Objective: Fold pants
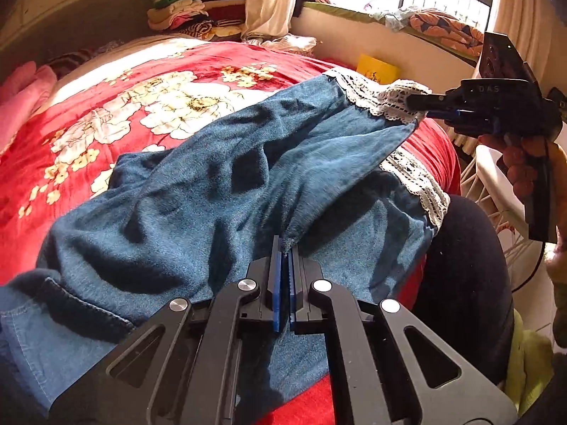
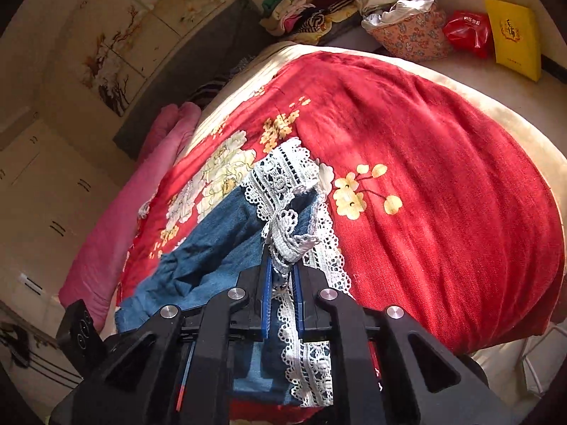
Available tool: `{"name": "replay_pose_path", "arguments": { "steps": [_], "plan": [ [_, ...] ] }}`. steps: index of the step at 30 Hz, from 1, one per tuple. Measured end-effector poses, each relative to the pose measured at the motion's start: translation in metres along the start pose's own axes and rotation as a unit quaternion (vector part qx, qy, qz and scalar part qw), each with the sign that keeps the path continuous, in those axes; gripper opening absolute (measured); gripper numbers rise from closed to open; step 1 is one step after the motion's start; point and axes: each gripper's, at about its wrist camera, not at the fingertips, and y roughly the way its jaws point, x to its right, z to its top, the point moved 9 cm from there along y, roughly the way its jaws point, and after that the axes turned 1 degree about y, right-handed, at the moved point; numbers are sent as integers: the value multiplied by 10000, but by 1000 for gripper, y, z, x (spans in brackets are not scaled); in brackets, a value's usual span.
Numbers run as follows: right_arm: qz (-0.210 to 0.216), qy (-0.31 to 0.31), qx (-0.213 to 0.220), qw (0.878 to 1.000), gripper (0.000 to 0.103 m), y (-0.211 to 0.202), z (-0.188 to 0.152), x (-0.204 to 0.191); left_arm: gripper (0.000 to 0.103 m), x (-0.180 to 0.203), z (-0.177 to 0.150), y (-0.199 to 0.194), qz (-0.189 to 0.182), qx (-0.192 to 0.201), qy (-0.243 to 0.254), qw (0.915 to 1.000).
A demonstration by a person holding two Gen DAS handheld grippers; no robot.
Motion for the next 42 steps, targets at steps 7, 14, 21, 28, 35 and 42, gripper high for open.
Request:
{"name": "replay_pose_path", "arguments": {
  "steps": [7, 14, 21, 28, 35, 42],
  "plan": [
    [82, -144, -327, 9993, 9, -31, -36, -3, 0, 14, -19, -39, -511, -69, 248, 9984],
    [-191, 151, -977, 9949, 9, -9, -95, 25, 0, 13, -54, -20, -512, -436, 57, 9977],
    [-371, 177, -1167, 9923, 23, -7, -106, 34, 3, 10, -61, -17, -625, -405, -188, 9970],
    [-948, -604, -209, 9934, 61, -52, -55, 24, 49, 8, -32, -67, -793, 147, -291, 9963],
    [-767, -1337, -130, 9880, 66, 8, 4, -1, 66, -70, 41, -54, 58, 239, -600, 9979],
    [-376, -1018, -839, 9905, 66, 85, 30, 20, 68, -109, 49, 11, 283, -754, -406, 9959]
  ]
}}
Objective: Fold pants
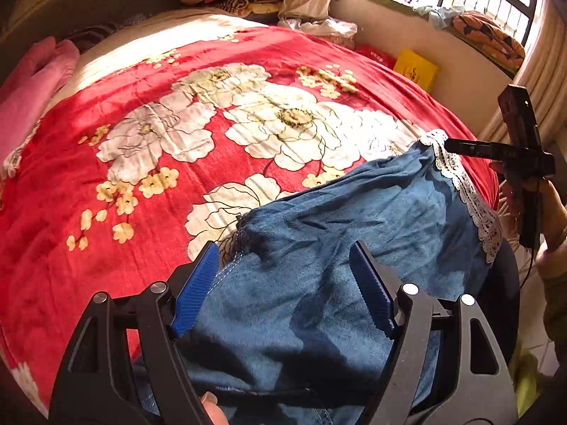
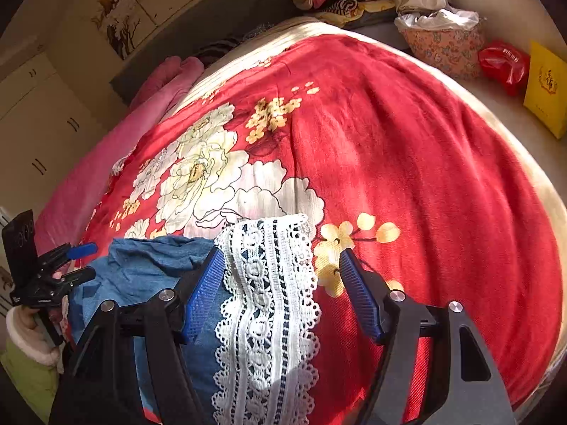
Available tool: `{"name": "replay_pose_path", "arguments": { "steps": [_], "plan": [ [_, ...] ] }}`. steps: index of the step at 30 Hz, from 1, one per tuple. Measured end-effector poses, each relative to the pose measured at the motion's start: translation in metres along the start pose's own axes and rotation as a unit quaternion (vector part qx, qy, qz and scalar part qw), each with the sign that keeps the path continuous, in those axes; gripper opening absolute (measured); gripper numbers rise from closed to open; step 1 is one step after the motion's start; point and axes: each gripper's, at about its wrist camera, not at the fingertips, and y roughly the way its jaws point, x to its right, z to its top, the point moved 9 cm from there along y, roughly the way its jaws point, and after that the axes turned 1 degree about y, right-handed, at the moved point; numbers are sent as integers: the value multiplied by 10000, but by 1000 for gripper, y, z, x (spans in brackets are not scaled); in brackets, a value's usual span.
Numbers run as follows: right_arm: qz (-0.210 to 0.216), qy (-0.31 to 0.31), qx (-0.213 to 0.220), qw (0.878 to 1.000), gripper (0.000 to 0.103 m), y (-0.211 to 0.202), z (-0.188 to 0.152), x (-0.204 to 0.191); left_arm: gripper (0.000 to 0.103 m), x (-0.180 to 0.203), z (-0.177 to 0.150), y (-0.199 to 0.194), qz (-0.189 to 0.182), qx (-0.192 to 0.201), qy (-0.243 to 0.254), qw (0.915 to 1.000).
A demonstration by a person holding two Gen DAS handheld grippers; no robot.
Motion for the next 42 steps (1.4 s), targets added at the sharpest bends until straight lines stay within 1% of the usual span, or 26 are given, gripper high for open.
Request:
{"name": "replay_pose_path", "arguments": {
  "steps": [1, 3, 5, 6, 7, 8, 9, 10, 11, 15, 17, 21, 23, 25, 26, 27, 28, 29, 30, 31, 33, 34, 36, 38, 40, 42],
  "plan": [
    [123, 64, -125, 9998, 67, 9, -2, 1, 68, -1, 1, 9, -29, -60, 31, 10000],
    [236, 93, -199, 9995, 63, 17, -4, 0, 68, -6, 1, 24, 95, -269, 30, 9996],
    [353, -12, -191, 9992, 52, 17, -5, -7, 68, -9, 1, 37, -24, -421, -101, 9991],
    [445, -31, -210, 9988, 40, 17, -6, -10, 65, -10, 1, 43, -160, -517, -223, 9983],
    [626, 30, -272, 9977, 30, 18, -9, -13, 55, -10, 0, 49, -319, -599, -377, 9970],
    [740, 87, -306, 9967, 27, 19, -11, -15, 52, -11, 0, 52, -377, -617, -499, 9961],
    [783, 69, -314, 9964, 22, 19, -13, -17, 42, -12, 2, 53, -418, -595, -576, 9957],
    [788, 14, -284, 9965, 20, 19, -14, -18, 23, -11, 5, 52, -501, -549, -628, 9953],
    [805, 11, -213, 9965, 19, 17, -14, -19, 9, -9, 8, 49, -614, -495, -712, 9943],
    [860, -62, 136, 9962, 17, -2, 2, -25, 6, -11, 25, 35, -524, -156, -850, 9949],
    [777, -298, 343, 9959, 17, -13, 20, -32, 6, -9, 36, 29, -410, 9, -825, 9957],
    [70, -797, 370, 9961, 17, -8, 52, -30, 6, -9, 54, 31, -328, 202, -862, 9955],
    [-245, -974, 247, 9946, 17, 8, 60, -22, 8, -12, 56, 42, -216, 153, -967, 9950],
    [-454, -1025, -33, 9937, 18, 30, 57, -15, 11, -16, 52, 55, -18, 80, -988, 9951],
    [-615, -1063, -142, 9923, 21, 41, 53, -10, 12, -18, 49, 60, 19, 55, -1019, 9948],
    [-774, -1095, -200, 9908, 30, 48, 50, -6, 14, -20, 46, 64, 23, 29, -1080, 9941],
    [-809, -1101, -228, 9904, 31, 53, 47, -2, 19, -23, 44, 64, 53, 64, -1132, 9935],
    [-771, -1064, -209, 9911, 32, 53, 45, -1, 24, -25, 42, 61, 59, 119, -1156, 9932],
    [-675, -951, -162, 9930, 40, 47, 46, 0, 28, -27, 41, 56, 50, 183, -1192, 9927],
    [-565, -825, -85, 9949, 52, 38, 47, 0, 36, -30, 39, 49, 105, 252, -1240, 9919],
    [-462, -604, 273, 9967, 61, 11, 49, 2, 42, -35, 34, 24, 136, 525, -1322, 9897],
    [-363, -508, 424, 9971, 65, -5, 47, 0, 48, -37, 30, 11, 160, 667, -1365, 9883],
    [-213, -299, 627, 9974, 68, -31, 37, 3, 54, -45, 15, -17, 363, 888, -1481, 9843],
    [-92, -146, 710, 9973, 69, -49, 20, 6, 60, -50, -4, -44, 518, 1122, -1727, 9772],
    [-51, -18, 720, 9974, 70, -61, -2, 9, 63, -52, -29, -68, 503, 1297, -1939, 9711],
    [54, 121, 725, 9973, 70, -72, -23, 10, 64, -55, -54, -85, 703, 1324, -2028, 9677]
  ]
}}
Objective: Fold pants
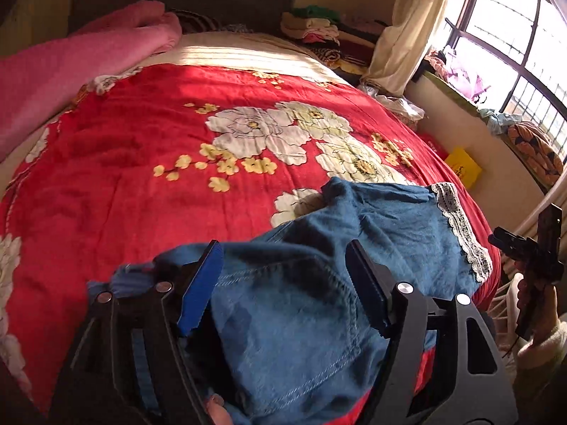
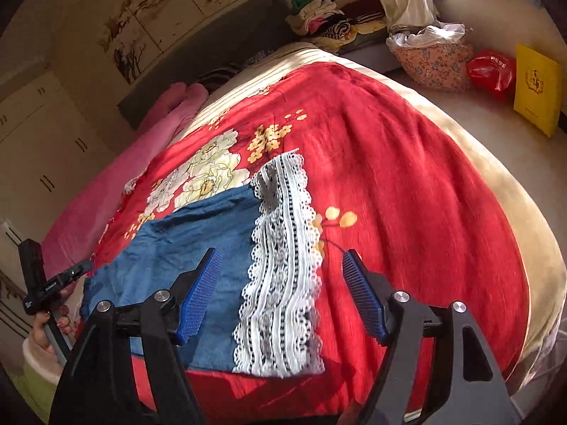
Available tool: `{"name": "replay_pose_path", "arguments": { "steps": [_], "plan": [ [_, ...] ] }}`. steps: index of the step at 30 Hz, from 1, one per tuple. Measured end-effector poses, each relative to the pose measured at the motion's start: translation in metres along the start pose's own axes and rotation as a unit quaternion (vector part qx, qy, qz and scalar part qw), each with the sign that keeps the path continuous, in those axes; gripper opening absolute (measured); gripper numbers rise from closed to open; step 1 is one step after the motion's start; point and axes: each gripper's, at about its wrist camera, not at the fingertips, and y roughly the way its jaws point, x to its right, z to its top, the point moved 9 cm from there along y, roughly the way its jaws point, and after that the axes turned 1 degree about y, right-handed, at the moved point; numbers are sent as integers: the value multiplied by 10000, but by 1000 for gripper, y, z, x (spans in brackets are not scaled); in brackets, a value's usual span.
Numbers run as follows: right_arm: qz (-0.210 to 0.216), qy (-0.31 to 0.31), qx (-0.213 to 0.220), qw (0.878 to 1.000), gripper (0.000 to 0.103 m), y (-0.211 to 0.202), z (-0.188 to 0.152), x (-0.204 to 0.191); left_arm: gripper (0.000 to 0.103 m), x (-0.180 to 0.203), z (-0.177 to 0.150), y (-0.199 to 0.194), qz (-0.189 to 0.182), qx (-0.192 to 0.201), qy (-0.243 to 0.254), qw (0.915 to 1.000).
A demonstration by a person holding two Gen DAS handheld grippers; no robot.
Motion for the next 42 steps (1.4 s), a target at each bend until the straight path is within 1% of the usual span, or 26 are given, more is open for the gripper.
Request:
{"name": "replay_pose_path", "arguments": {
  "steps": [4, 5, 8, 10, 11, 14, 16, 17, 18, 19, 20, 22, 23, 26, 27, 28, 30, 31, 33, 34, 35, 36, 37, 38, 39, 42],
  "plan": [
    [-52, 275, -149, 9995, 70, -8, -31, 10, 72, -32, -32, -34, 424, 17, -137, 9990],
    [-13, 364, -215, 9991, 70, -5, -37, 12, 73, -38, -39, -37, 433, -30, -233, 9988],
    [52, 484, -354, 9982, 70, 4, -47, 10, 75, -56, -62, -42, 414, -157, -682, 9967],
    [37, 551, -440, 9975, 71, 12, -50, 11, 76, -66, -73, -42, 373, -229, -1034, 9937],
    [-23, 575, -473, 9972, 71, 15, -51, 11, 77, -69, -76, -40, 334, -282, -1169, 9922],
    [10, 584, -487, 9971, 71, 18, -51, 8, 77, -75, -77, -32, 161, -327, -1475, 9884],
    [-84, 548, -505, 9972, 71, 19, -51, 6, 77, -78, -77, -25, 112, -365, -1754, 9838],
    [-125, 511, -506, 9973, 71, 20, -52, 4, 75, -77, -75, -23, 102, -386, -1763, 9835],
    [-179, 484, -505, 9974, 71, 21, -51, 4, 70, -77, -73, -21, 200, -356, -1722, 9842],
    [-232, 452, -509, 9974, 71, 22, -52, 3, 43, -81, -71, -19, 365, -335, -1710, 9840],
    [-277, 415, -511, 9974, 71, 23, -52, 2, 32, -86, -70, -19, 454, -313, -1732, 9833],
    [-343, 371, -510, 9974, 71, 25, -52, 2, 27, -91, -65, -26, 276, -306, -1784, 9831],
    [-360, 345, -514, 9974, 71, 25, -52, 2, 24, -93, -62, -34, 319, -229, -1707, 9845],
    [-344, 381, -502, 9974, 71, 25, -52, 4, 23, -106, -60, -57, 701, -11, -1519, 9859],
    [-343, 385, -499, 9974, 71, 25, -52, 4, 23, -110, -63, -59, 704, -22, -1542, 9855],
    [-351, 385, -500, 9974, 71, 25, -52, 5, 23, -112, -68, -55, 674, -119, -1547, 9856],
    [-379, 379, -513, 9972, 71, 26, -52, 7, 25, -116, -81, -36, 620, -368, -1591, 9846],
    [-393, 378, -518, 9972, 71, 27, -51, 7, 27, -117, -86, -29, 533, -381, -1698, 9833],
    [-401, 363, -517, 9972, 71, 26, -51, 6, 32, -124, -87, -27, 416, -255, -1900, 9806],
    [-369, 375, -516, 9973, 71, 25, -51, 5, 40, -126, -86, -28, 376, -197, -1952, 9799],
    [-296, 414, -512, 9974, 71, 23, -52, 5, 54, -129, -86, -30, 381, -185, -2006, 9788],
    [-207, 486, -485, 9974, 71, 20, -51, 5, 60, -130, -85, -34, 284, -157, -2103, 9771],
    [-113, 580, -449, 9972, 71, 16, -51, 7, 71, -129, -84, -40, 75, -94, -2205, 9753],
    [-8, 690, -421, 9967, 71, 11, -52, 7, 81, -128, -84, -46, -53, -31, -2289, 9734],
    [85, 832, -401, 9957, 71, 8, -53, 10, 84, -126, -85, -49, -87, -11, -2306, 9730],
    [361, 1102, -413, 9924, 71, 2, -59, 10, 85, -116, -93, -51, -147, -117, -2284, 9734]
  ]
}}
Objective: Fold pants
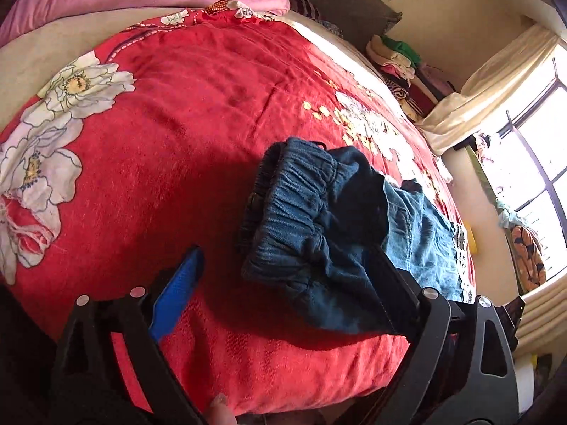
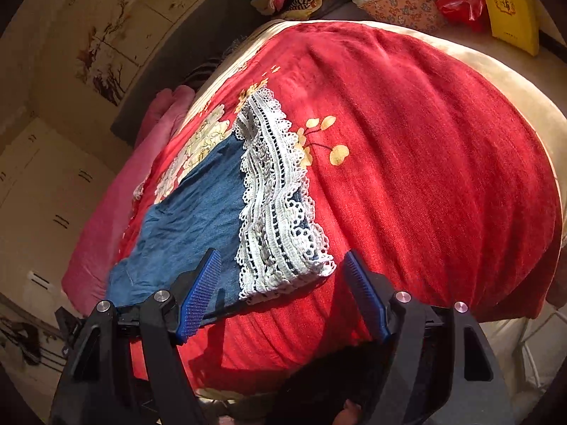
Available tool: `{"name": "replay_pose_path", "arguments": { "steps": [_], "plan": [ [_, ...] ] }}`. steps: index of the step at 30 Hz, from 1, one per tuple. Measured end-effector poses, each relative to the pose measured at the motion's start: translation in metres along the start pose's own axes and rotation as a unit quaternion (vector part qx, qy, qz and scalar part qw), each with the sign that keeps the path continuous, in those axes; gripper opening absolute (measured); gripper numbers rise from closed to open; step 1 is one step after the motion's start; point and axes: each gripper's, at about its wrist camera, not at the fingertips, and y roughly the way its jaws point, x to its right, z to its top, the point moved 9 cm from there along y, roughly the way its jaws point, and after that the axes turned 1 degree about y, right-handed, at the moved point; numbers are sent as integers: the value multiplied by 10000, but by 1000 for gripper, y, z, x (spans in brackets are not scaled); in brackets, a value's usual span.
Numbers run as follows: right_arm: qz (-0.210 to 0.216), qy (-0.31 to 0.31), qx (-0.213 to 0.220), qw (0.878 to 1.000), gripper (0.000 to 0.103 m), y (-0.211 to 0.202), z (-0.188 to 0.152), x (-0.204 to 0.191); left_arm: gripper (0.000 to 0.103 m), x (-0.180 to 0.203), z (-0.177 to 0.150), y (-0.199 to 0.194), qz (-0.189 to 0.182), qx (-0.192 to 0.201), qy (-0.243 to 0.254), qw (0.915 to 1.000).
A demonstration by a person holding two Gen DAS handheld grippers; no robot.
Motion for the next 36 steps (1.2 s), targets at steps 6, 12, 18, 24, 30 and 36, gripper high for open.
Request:
{"name": "replay_pose_path", "arguments": {
  "steps": [6, 12, 18, 24, 30, 36],
  "plan": [
    [-143, -153, -127, 9997, 44, 12, -6, -9, 81, 25, -15, 34, -72, -290, -56, 9995],
    [-706, -954, 166, 9928, 18, 4, 4, -17, 13, 36, -6, 40, 160, -166, 136, 9996],
    [-917, -807, -64, 9925, 20, 18, -4, 8, 28, 19, -16, 44, 141, -249, 79, 9996],
    [-804, -606, -7, 9949, 34, 2, 2, 8, 59, 25, -8, 20, 362, -85, 284, 9989],
    [-945, -1093, 583, 9878, 48, -36, 26, -19, 87, 33, 31, -47, 905, 868, 809, 9888],
    [-414, -2165, 386, 9746, 60, 2, 39, -110, 89, 91, 56, -16, 478, 662, 1454, 9860]
  ]
}}
